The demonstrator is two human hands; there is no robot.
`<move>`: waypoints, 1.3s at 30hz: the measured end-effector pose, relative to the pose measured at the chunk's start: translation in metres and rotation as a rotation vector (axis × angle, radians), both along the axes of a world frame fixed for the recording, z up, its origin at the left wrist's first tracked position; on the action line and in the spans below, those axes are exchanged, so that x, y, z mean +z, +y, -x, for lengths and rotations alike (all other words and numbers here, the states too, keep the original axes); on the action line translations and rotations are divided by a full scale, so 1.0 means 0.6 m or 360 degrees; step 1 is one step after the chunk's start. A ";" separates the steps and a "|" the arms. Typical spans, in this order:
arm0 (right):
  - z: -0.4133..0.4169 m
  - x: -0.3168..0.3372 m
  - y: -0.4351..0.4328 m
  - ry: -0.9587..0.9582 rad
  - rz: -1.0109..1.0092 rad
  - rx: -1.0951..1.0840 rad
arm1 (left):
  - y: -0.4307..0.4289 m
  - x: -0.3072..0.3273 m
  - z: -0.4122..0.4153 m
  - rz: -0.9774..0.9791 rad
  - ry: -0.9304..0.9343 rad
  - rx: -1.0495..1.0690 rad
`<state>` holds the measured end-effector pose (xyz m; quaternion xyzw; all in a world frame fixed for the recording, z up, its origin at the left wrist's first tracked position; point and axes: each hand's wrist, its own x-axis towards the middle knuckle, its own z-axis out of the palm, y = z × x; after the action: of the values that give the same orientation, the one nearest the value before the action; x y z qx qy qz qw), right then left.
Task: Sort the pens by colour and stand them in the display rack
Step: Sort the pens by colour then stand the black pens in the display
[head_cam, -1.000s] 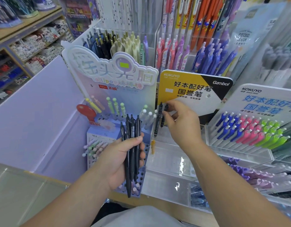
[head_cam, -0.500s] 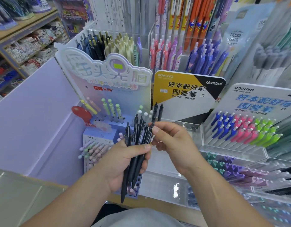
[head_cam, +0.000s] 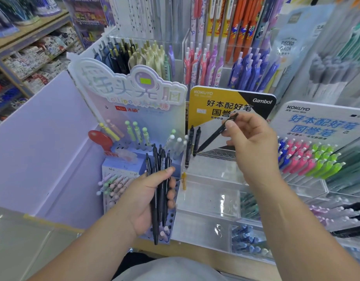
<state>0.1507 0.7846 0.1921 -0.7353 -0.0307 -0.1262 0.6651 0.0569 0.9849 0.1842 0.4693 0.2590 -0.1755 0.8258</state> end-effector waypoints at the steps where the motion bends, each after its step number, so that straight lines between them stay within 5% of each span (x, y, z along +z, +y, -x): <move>1: -0.004 -0.005 0.001 -0.0031 0.0100 -0.0015 | 0.001 -0.001 0.001 0.0013 -0.0001 -0.0004; 25: -0.022 -0.068 0.044 -0.0226 0.1002 -0.0023 | 0.007 -0.002 0.006 0.0096 -0.0025 0.0006; 33: -0.011 -0.061 0.044 -0.0068 0.0926 -0.0048 | 0.006 -0.001 0.007 0.0112 -0.0026 0.0010; 39: 0.048 -0.040 0.070 0.0281 0.0231 0.0195 | 0.000 0.006 0.011 -0.0022 -0.0149 -0.0068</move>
<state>0.1221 0.8265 0.1681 -0.7866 -0.0259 -0.0174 0.6167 0.0502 0.9846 0.1880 0.4882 0.2112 -0.1691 0.8298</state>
